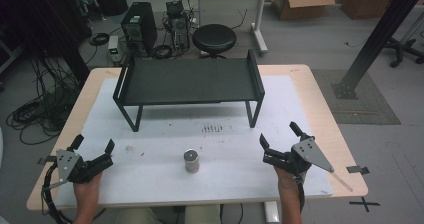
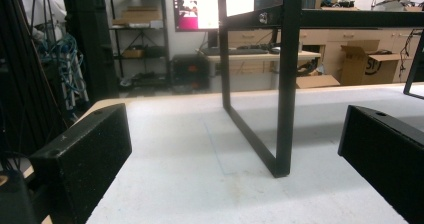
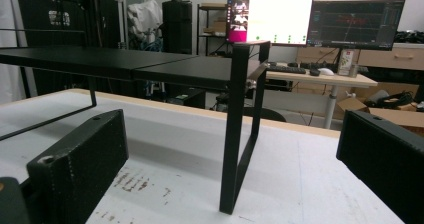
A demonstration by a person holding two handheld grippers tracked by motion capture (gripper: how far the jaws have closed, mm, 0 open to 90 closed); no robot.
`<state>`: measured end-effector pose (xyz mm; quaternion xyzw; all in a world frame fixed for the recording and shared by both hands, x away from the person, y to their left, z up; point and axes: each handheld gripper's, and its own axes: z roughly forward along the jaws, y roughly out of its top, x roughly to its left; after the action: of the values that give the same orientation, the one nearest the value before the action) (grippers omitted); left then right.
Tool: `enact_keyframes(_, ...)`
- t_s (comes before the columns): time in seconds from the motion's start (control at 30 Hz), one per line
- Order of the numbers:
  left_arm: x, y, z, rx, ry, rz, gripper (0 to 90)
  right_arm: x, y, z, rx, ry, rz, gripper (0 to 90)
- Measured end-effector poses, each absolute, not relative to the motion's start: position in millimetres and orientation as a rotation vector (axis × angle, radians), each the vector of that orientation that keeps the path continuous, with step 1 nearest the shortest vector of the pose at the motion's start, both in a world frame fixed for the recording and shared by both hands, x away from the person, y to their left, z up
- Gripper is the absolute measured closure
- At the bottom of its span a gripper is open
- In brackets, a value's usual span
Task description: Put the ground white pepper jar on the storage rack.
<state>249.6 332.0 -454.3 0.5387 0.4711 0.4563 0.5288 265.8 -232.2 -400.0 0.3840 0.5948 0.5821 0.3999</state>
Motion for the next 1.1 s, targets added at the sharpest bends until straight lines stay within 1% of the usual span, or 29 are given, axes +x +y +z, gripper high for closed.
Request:
enact_keyframes(0.33, 250, 332, -454, 1.286, 1.125, 1.09, 1.0, 266, -217, -391, 0.933, 1.56, 1.498, 0.0)
enact_keyframes(1.1, 249, 332, -454, 1.283, 1.124, 1.087, 0.9, 263, -171, -387, 0.849, 1.719, 1.593, 0.0)
